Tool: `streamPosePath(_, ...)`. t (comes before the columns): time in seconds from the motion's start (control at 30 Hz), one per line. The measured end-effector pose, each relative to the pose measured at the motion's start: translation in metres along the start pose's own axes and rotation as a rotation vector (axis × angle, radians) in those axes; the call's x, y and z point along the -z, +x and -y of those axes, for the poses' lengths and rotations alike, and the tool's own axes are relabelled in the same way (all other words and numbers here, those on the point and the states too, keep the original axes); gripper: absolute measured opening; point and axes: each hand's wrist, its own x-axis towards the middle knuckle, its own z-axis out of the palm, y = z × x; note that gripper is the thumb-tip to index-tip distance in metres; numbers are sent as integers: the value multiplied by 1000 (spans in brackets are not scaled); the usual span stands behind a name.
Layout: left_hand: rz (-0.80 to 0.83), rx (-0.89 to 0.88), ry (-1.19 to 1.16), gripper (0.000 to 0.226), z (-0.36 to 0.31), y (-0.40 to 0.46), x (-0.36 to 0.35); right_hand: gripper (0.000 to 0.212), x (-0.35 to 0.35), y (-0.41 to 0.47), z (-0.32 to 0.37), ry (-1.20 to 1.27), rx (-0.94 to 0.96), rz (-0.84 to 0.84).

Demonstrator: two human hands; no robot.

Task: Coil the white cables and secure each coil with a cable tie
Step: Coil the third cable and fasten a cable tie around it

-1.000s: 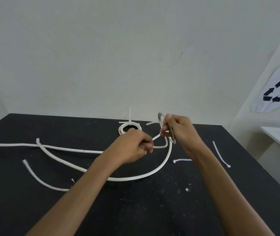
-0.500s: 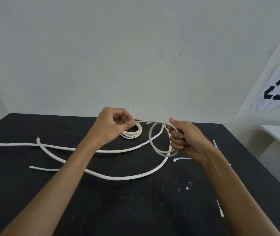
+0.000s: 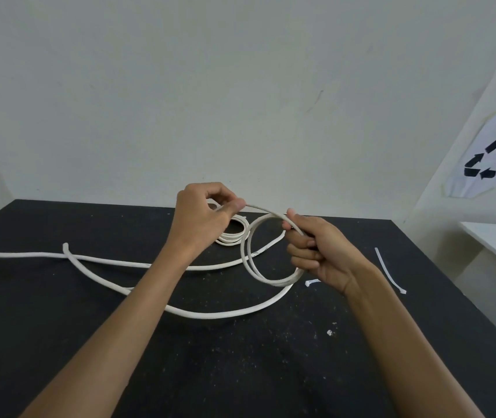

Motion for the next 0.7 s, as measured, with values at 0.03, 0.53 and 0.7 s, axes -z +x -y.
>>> streamPosePath(0.03,-5,9,-5,13,1,0,1,34,0,-1,1,22,0,-6)
streamPosePath(0.53,431,97,-258,23,-3,-14,-10,34,3,14,-10,334,68,-19)
streamPosePath(0.7,264,107,-343,32,3,-11,-8,32,6,9,-14,149,93,43)
